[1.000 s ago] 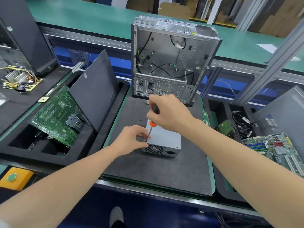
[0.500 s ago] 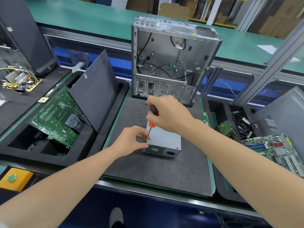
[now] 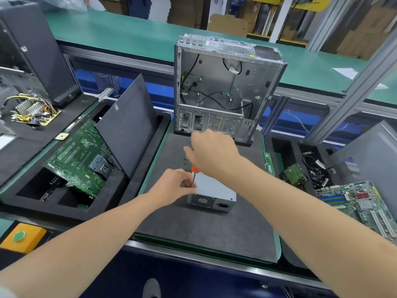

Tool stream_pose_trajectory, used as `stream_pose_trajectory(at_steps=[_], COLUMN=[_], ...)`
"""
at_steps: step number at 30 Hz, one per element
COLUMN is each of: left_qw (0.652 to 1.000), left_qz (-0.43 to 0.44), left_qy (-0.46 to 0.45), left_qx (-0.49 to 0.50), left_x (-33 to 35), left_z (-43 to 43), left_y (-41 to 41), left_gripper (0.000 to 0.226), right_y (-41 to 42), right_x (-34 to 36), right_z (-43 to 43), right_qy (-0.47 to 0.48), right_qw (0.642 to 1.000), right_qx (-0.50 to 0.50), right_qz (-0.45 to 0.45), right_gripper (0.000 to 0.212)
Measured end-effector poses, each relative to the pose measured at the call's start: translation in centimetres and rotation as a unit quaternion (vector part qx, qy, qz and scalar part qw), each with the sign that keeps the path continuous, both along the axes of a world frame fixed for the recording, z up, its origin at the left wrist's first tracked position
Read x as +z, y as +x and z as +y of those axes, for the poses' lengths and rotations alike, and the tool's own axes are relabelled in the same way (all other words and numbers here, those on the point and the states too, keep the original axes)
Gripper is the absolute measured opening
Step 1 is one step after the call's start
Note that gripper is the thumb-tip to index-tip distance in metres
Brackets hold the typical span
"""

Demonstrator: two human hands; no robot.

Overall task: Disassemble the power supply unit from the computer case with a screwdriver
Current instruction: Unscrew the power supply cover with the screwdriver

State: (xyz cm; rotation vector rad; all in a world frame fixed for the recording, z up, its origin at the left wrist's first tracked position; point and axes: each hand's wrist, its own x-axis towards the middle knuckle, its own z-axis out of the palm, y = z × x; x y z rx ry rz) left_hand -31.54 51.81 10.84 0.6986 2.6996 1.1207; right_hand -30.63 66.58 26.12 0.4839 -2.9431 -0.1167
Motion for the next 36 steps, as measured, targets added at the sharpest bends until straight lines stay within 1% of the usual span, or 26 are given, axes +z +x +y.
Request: stream_pose_trajectory(at_steps=[2, 6, 9, 11, 13, 15, 17, 19, 20, 21, 22, 23, 25, 28, 30, 31, 34, 35, 36], left_qw=[1.000, 0.998, 0.992, 0.983, 0.970, 0.963, 0.968, 0.976, 0.978, 0.978, 0.977, 0.977, 0.976, 0.970, 0.963, 0.960, 0.956, 0.955, 0.956], left_qz=[-0.013, -0.054, -0.099, -0.126, -0.152, -0.172, -0.164, -0.135, -0.123, -0.117, -0.116, -0.118, -0.124, -0.140, -0.159, -0.167, -0.181, -0.185, -0.183], left_qy=[-0.003, 0.016, 0.078, 0.135, 0.190, 0.206, 0.184, 0.163, 0.162, 0.166, 0.171, 0.172, 0.167, 0.171, 0.175, 0.176, 0.178, 0.176, 0.167], left_qx=[-0.005, -0.008, 0.003, 0.013, 0.005, -0.022, -0.043, -0.051, -0.051, -0.050, -0.048, -0.048, -0.061, -0.105, -0.130, -0.139, -0.150, -0.153, -0.158], left_x=[0.4, 1.3, 2.0, 3.0, 4.1, 4.9, 5.2, 5.2, 5.0, 4.9, 4.7, 4.6, 4.5, 4.2, 4.0, 3.9, 4.0, 4.1, 4.3], left_z=[-0.1, -0.4, -0.6, -0.6, -0.6, -0.5, -0.2, -0.1, -0.1, -0.1, 0.0, 0.0, 0.2, 0.1, -0.2, -0.4, -0.8, -0.9, -1.0], left_y=[-0.1, -0.1, -0.2, -0.3, -0.6, -0.7, -1.0, -1.3, -1.5, -1.6, -1.7, -1.7, -1.9, -2.4, -2.8, -2.8, -2.9, -2.9, -2.9], left_gripper=[0.021, 0.013, 0.011, 0.014, 0.020, 0.023, 0.015, 0.007, 0.006, 0.005, 0.006, 0.007, 0.011, 0.018, 0.025, 0.029, 0.030, 0.029, 0.029], right_y=[0.0, 0.0, -0.2, -0.9, -1.7, -2.0, -2.0, -1.6, -1.3, -0.9, -0.4, 0.0, 0.3, -0.4, -0.3, -0.2, -0.4, -0.7, -1.0], right_x=[0.1, 0.5, 1.1, 1.5, 2.0, 2.3, 2.6, 2.5, 2.2, 1.6, 1.0, 0.6, -0.2, -0.6, -0.8, -0.8, 0.1, 0.5, 0.8], right_z=[-0.2, 0.2, 1.4, 2.4, 3.3, 3.7, 3.9, 3.5, 3.0, 2.4, 1.5, 0.5, -1.1, -1.5, -1.2, -0.9, 0.6, 1.1, 1.7], right_qy=[-0.026, -0.045, -0.088, -0.091, -0.072, -0.060, -0.061, -0.050, -0.030, 0.001, 0.026, 0.028, -0.009, -0.036, -0.051, -0.066, -0.131, -0.131, -0.123], right_qw=[0.999, 0.993, 0.974, 0.958, 0.948, 0.941, 0.942, 0.960, 0.977, 0.992, 0.999, 0.998, 0.991, 0.988, 0.990, 0.992, 0.983, 0.976, 0.969], right_qx=[0.024, 0.072, 0.163, 0.218, 0.253, 0.269, 0.250, 0.198, 0.152, 0.086, 0.009, -0.059, -0.134, -0.151, -0.131, -0.104, 0.027, 0.078, 0.127], right_qz=[-0.024, -0.080, -0.134, -0.162, -0.182, -0.196, -0.213, -0.190, -0.148, -0.092, -0.043, -0.018, -0.018, -0.018, -0.014, -0.026, -0.123, -0.153, -0.172], right_gripper=[0.030, 0.025, 0.012, 0.005, 0.005, 0.013, 0.020, 0.018, 0.019, 0.028, 0.037, 0.042, 0.037, 0.022, 0.023, 0.022, 0.008, 0.005, 0.008])
